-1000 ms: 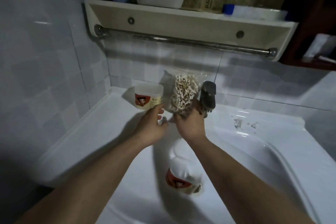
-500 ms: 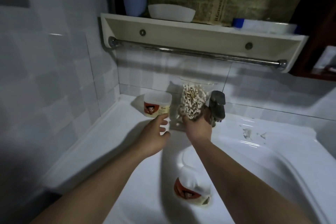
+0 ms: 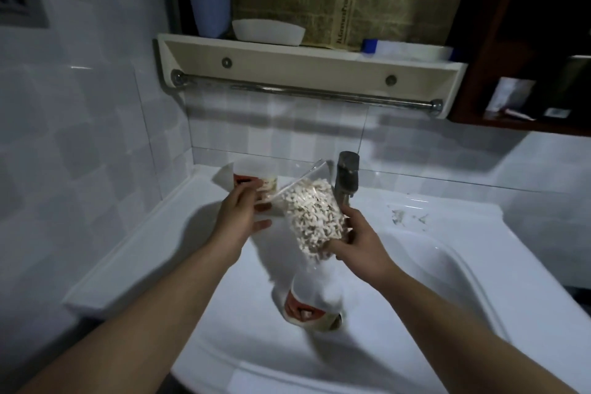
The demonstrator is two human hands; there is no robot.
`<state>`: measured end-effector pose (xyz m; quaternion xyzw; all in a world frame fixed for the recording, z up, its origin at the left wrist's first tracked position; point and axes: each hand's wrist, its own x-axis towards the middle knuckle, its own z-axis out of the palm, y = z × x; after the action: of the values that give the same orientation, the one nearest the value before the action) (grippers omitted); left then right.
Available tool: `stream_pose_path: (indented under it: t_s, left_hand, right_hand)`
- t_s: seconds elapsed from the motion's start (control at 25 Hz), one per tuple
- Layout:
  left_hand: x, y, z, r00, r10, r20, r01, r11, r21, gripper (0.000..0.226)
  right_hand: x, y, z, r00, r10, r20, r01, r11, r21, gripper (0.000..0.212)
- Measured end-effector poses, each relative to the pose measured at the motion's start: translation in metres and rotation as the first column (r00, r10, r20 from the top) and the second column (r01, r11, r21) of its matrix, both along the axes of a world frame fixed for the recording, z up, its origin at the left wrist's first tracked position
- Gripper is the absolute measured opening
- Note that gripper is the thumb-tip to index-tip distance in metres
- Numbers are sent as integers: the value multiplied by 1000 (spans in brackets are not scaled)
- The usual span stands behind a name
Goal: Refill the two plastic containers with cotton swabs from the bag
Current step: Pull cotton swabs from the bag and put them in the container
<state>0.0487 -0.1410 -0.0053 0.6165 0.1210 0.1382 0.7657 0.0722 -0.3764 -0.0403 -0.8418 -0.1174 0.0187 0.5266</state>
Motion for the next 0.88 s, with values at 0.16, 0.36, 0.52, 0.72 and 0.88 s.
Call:
stream_pose_path:
  t_s: [0.16, 0.36, 0.52, 0.72, 0.88]
  left_hand:
    - [-4, -27, -7, 978, -191, -80, 200, 973, 119, 17]
    - [-9, -73, -26, 932, -329, -153, 354, 917, 185, 20]
    - [-5, -98, -37, 929, -309, -201, 349, 914, 207, 20]
    - [5, -115, -47, 894, -338, -295, 431, 831, 351, 24]
    - [7, -134, -49, 868, -345, -358, 484, 749, 453, 22]
  right_hand:
    - [-13, -42, 7, 997, 57, -43, -59, 997, -46, 66]
    - [-13, -83, 1, 998, 44, -51, -50, 993, -107, 66]
    - [-14, -96, -7, 997, 15, -72, -21, 996, -81, 64]
    - [-4, -106, -23, 995, -36, -98, 16, 980, -199, 61]
    - [5, -106, -29, 994, -105, -32, 92, 953, -288, 46]
